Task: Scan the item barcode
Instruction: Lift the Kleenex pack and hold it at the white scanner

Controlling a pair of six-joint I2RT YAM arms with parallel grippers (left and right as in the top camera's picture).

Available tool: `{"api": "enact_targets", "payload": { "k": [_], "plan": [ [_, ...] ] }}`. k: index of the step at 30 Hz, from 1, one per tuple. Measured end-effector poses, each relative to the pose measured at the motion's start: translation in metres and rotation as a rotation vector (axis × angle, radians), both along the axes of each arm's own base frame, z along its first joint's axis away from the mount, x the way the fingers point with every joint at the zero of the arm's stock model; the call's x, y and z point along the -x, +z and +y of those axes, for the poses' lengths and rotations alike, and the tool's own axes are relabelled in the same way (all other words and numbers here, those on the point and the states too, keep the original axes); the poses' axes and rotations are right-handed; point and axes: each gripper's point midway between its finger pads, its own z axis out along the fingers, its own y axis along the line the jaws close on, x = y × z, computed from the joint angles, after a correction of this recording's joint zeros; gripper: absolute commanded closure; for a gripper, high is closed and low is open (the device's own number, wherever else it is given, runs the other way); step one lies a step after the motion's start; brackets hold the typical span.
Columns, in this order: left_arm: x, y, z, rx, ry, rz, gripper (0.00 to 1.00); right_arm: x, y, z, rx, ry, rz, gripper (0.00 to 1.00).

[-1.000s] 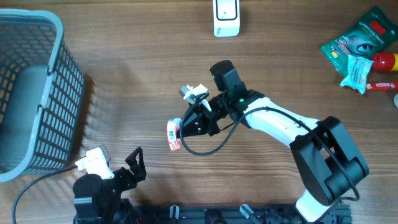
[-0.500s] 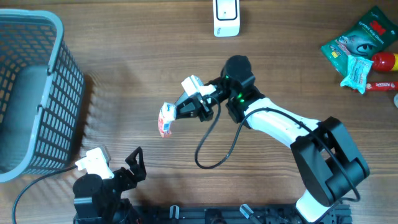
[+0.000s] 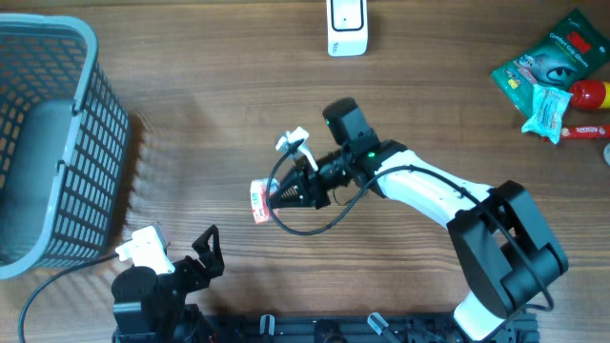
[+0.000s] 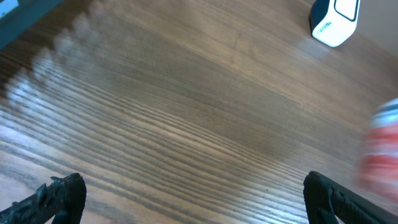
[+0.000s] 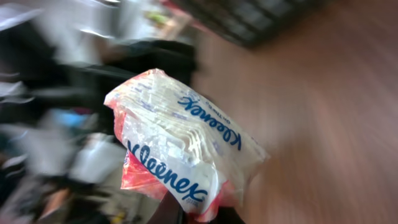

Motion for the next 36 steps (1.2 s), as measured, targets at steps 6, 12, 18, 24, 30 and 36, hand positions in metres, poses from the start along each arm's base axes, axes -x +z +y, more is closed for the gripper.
{"api": "enact_targets", "payload": {
  "k": [6, 12, 18, 24, 30, 36],
  "plan": [
    [0.000, 0.000, 0.000, -0.001, 0.000, 0.000, 0.00, -0.022, -0.038, -0.029, 0.242, -0.134, -0.081, 0.96],
    [0.000, 0.000, 0.000, -0.001, 0.000, 0.000, 0.00, -0.054, 0.037, -0.068, 0.193, -0.279, -0.373, 0.96],
    [0.000, 0.000, 0.000, -0.001, 0.000, 0.000, 0.00, -0.074, 0.114, -0.084, 0.210, -0.403, -0.881, 0.96],
    [0.000, 0.000, 0.000, 0.000, 0.000, 0.000, 0.00, -0.169, 0.124, -0.119, 0.501, -0.688, -1.284, 0.96],
    [0.000, 0.000, 0.000, 0.000, 0.000, 0.000, 0.00, -0.245, 0.088, -0.139, 0.817, -0.748, -1.528, 0.96],
    [0.000, 0.000, 0.000, -0.001, 0.000, -0.001, 0.00, -0.329, 0.057, -0.145, 1.088, -0.650, -1.657, 0.96]
  ]
}}
